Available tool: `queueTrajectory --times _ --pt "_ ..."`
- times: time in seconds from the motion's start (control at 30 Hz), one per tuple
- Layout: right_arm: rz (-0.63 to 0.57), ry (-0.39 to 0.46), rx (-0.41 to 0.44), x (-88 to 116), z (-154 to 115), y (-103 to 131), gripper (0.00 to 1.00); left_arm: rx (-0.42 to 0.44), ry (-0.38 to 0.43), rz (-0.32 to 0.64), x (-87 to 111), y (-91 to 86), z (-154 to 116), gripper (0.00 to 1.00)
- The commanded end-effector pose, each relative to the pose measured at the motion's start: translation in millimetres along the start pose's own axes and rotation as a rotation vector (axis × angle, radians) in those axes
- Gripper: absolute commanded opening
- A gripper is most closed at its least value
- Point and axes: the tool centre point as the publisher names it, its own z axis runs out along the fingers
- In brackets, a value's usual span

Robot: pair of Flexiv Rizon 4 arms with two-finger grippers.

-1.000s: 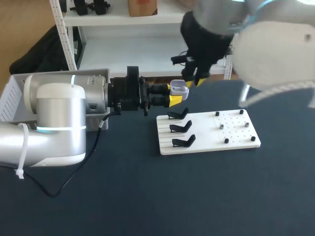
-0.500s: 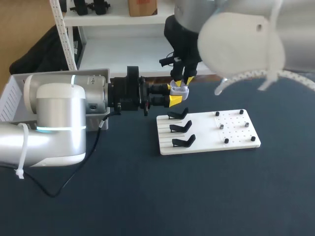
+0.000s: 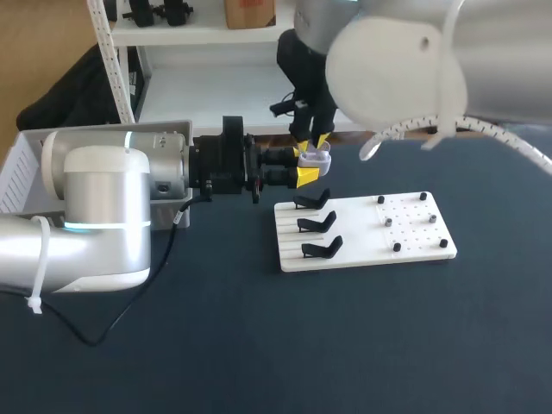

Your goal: Pick up each earbud case from the left stands, insert the matching earbuds, close the lid, and place the case in the box.

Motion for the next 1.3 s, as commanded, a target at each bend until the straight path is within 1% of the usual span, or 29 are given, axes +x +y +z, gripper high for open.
queueTrajectory --times 0.03,0.43,0.9,1.3 --pt "0.001 -0.017 -0.002 4 3 0 0.0 -0.002 -0.002 0.001 0.2 -0.2 0 0.0" --pt "0.009 -0.034 -0.005 3 0 -5 0.0 -0.002 -0.002 0.001 0.2 -0.2 0 0.0" --pt "0.014 -0.021 -0.023 6 10 -4 0.0 -0.002 -0.002 0.001 0.2 -0.2 0 0.0" --pt "0.006 0.001 -0.021 8 19 -3 0.0 -0.002 -0.002 0.001 0.2 -0.2 0 0.0"
